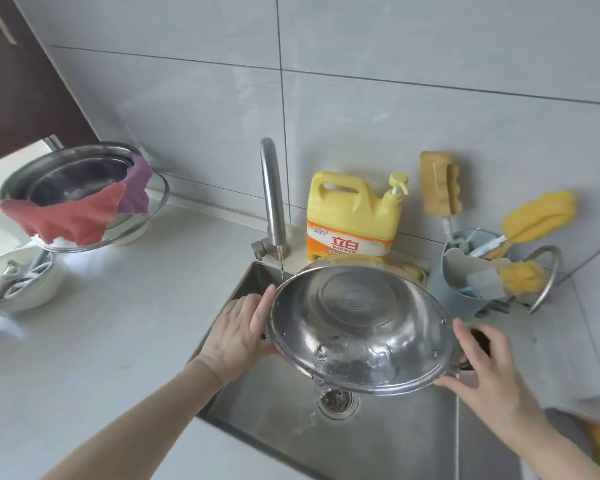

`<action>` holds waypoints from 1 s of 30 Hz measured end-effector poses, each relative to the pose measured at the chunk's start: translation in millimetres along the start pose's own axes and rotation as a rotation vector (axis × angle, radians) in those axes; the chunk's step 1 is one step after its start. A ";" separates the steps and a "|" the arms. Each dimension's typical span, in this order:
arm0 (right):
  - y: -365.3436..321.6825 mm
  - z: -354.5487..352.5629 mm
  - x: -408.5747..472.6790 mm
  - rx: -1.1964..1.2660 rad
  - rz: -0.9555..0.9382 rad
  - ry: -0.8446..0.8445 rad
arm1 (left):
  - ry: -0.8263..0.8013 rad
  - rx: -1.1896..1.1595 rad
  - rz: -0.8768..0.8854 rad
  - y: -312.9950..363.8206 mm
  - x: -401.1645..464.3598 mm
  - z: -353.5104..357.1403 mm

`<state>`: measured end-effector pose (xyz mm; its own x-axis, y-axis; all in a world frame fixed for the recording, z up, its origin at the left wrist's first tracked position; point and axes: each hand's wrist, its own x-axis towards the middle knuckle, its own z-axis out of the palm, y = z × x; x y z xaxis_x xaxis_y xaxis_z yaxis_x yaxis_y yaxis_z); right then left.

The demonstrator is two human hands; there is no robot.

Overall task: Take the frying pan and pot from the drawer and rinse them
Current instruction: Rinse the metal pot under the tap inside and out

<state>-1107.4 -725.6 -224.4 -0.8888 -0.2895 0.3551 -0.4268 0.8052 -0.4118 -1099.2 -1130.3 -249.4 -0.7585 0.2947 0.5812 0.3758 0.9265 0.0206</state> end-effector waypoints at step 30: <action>-67.2 86.8 95.0 0.067 -0.466 -0.121 | -0.007 0.151 -0.313 -75.6 -84.0 -27.2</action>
<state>-1177.6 -852.2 -235.9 -0.6115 -0.6729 0.4161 -0.7905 0.5415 -0.2860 -1049.5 -1231.5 -277.6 -0.8282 -0.0078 0.5605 0.0419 0.9963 0.0757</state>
